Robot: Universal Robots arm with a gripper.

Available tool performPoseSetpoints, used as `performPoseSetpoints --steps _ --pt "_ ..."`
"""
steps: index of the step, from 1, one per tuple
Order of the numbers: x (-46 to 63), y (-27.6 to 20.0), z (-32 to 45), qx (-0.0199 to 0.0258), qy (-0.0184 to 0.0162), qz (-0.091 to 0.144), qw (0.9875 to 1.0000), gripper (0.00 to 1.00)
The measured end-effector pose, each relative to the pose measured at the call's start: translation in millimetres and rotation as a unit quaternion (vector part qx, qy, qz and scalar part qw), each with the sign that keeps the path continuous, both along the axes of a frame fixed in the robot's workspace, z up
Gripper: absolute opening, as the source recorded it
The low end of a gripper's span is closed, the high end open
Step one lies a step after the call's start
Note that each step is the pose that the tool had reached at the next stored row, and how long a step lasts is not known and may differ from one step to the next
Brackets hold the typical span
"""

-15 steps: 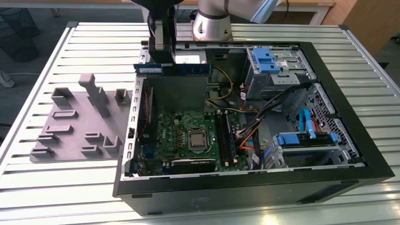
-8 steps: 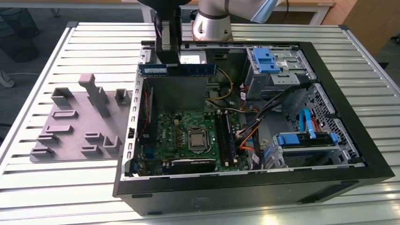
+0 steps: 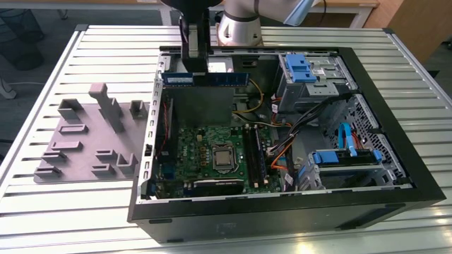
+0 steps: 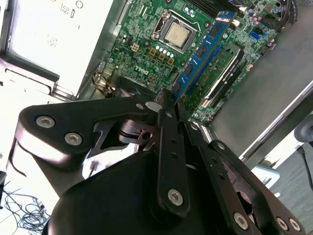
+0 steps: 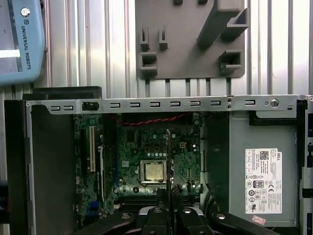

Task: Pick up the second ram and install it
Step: 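Pick up the second ram and move it above second insertion slot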

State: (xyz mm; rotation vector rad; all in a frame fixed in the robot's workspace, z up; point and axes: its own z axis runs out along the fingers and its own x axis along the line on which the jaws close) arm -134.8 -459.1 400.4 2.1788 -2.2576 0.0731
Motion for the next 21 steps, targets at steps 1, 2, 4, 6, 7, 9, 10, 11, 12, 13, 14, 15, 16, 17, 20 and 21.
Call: performPoseSetpoints --steps 1,2,4,6,7,9,10,11,12,13,14,15,16,17,20,21 --pt "0.8 0.0 -0.1 0.0 0.0 0.0 1.0 0.14" --pt "1.9 0.0 -0.2 -0.0001 0.0 0.0 1.0 0.14" --pt "4.8 0.0 -0.5 0.0 0.0 0.0 1.0 0.14" --pt "9.0 0.0 -0.9 0.0 0.0 0.0 1.0 0.14" --pt "11.8 0.0 -1.2 -0.0001 0.0 0.0 1.0 0.14" --pt "17.7 0.0 -1.8 0.0 0.0 0.0 1.0 0.14" --pt "20.5 0.0 -2.1 0.0 0.0 0.0 1.0 0.14" --pt "23.5 0.0 -2.3 0.0 0.0 0.0 1.0 0.14" --pt "26.6 0.0 -2.7 0.0 0.0 0.0 1.0 0.14" --pt "29.7 0.0 -3.0 0.0 -0.0001 0.0 1.0 0.14" --pt "32.8 0.0 -3.4 0.0 -0.0001 0.0 1.0 0.14" --pt "35.9 0.0 -3.8 0.0 -0.0001 0.0 1.0 0.14" --pt "39.6 0.0 -4.2 0.0 -0.0001 0.0 1.0 0.14" --pt "43.1 0.0 -4.6 0.0 -0.0002 0.0 1.0 0.14" --pt "55.2 0.0 -6.0 0.0 -0.0003 0.0 1.0 0.14" --pt "59.3 0.0 -6.5 0.0 -0.0004 0.0 1.0 0.14"
